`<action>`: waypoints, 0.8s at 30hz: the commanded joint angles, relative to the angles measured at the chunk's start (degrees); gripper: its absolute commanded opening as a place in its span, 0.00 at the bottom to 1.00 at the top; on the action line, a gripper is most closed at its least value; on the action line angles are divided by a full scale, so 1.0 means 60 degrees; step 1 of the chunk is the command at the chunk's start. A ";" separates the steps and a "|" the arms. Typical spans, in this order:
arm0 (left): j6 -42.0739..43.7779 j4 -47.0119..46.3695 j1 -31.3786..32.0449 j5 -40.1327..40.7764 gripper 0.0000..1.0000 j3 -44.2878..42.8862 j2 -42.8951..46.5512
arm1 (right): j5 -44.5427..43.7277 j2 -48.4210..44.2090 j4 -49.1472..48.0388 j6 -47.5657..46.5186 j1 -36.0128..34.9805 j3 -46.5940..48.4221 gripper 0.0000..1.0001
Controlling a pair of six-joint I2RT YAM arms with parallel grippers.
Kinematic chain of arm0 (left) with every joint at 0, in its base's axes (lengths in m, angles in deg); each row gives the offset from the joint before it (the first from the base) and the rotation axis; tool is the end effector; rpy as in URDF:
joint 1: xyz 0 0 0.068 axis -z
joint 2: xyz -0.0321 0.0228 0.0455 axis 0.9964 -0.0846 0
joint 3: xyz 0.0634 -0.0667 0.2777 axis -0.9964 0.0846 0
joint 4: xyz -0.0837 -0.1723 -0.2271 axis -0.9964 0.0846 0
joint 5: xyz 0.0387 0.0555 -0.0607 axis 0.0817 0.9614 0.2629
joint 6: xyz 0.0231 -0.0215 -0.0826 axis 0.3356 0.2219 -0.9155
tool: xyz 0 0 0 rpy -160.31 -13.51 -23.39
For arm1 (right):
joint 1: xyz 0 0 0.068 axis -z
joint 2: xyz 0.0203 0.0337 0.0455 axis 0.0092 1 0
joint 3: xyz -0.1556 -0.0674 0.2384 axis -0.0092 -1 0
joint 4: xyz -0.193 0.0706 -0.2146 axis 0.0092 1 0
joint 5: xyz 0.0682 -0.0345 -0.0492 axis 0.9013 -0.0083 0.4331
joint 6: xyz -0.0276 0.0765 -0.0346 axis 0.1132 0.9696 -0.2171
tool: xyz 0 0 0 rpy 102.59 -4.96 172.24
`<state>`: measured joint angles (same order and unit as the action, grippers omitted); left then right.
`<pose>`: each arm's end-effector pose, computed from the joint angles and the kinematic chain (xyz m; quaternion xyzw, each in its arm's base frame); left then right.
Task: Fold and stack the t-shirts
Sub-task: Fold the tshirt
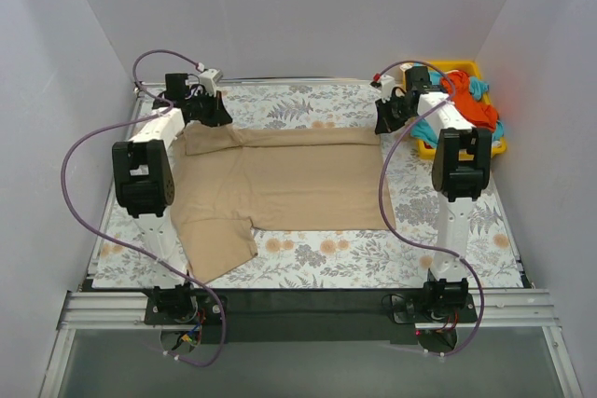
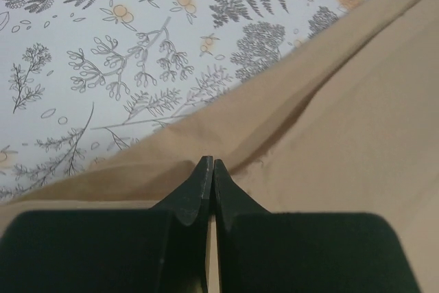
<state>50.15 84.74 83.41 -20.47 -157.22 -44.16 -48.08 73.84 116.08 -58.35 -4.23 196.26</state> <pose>0.5430 -0.0328 0.1819 -0.0912 0.8796 -0.3760 0.2767 0.5632 0.0734 0.1587 -0.3107 0.8820 0.1738 0.3088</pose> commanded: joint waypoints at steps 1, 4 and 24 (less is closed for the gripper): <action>0.0506 0.0092 -0.0018 0.0018 0.00 0.0972 0.1453 | 0.0272 -0.0838 0.0016 -0.0446 0.0046 -0.0428 0.01; 0.0682 0.0238 -0.0018 0.0121 0.00 0.1677 0.2039 | 0.0199 -0.0985 0.0016 -0.0666 0.0046 -0.0780 0.01; 0.0919 0.1354 -0.0779 -0.1025 0.40 0.3162 0.3610 | 0.0213 -0.1351 0.1026 -0.1839 0.0032 -0.1030 0.33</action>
<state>58.02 94.60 81.22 -24.84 -132.20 -25.13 -48.62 69.77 120.50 -68.95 -4.23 188.33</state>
